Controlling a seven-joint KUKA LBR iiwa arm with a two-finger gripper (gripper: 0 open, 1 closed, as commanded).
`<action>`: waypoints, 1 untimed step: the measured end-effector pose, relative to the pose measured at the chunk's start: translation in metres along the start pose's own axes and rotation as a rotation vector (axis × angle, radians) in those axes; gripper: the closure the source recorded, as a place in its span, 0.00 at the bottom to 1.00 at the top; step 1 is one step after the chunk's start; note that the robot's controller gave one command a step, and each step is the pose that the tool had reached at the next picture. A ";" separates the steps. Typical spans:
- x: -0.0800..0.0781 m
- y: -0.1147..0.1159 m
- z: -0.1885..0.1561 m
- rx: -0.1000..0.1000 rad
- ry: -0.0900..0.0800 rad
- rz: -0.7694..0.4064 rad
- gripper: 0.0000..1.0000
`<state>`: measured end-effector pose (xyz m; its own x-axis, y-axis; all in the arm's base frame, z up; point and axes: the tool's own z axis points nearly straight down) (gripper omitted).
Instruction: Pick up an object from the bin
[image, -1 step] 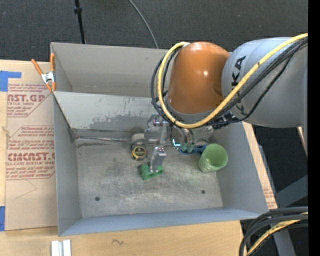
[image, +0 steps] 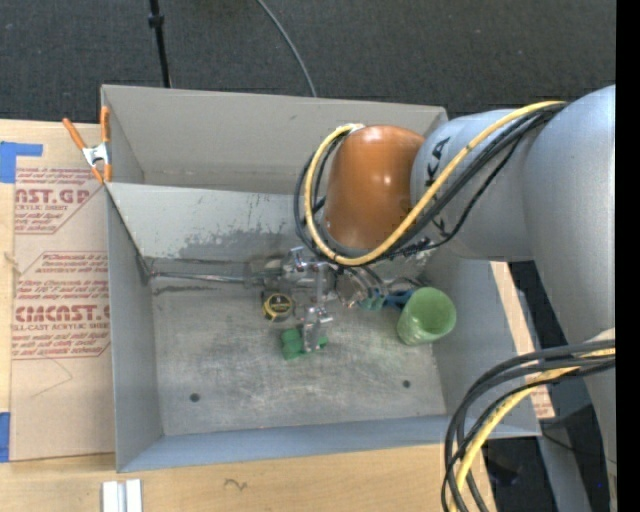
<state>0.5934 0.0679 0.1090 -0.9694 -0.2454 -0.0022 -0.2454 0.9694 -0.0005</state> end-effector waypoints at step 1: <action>-0.003 0.002 0.028 0.002 -0.024 -0.168 0.00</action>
Offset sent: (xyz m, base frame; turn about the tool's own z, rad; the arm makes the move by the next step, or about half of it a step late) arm -0.0054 -0.0003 -0.0390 -0.1690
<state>0.5961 0.0705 0.0809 -0.9145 -0.4038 -0.0262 -0.4038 0.9148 -0.0047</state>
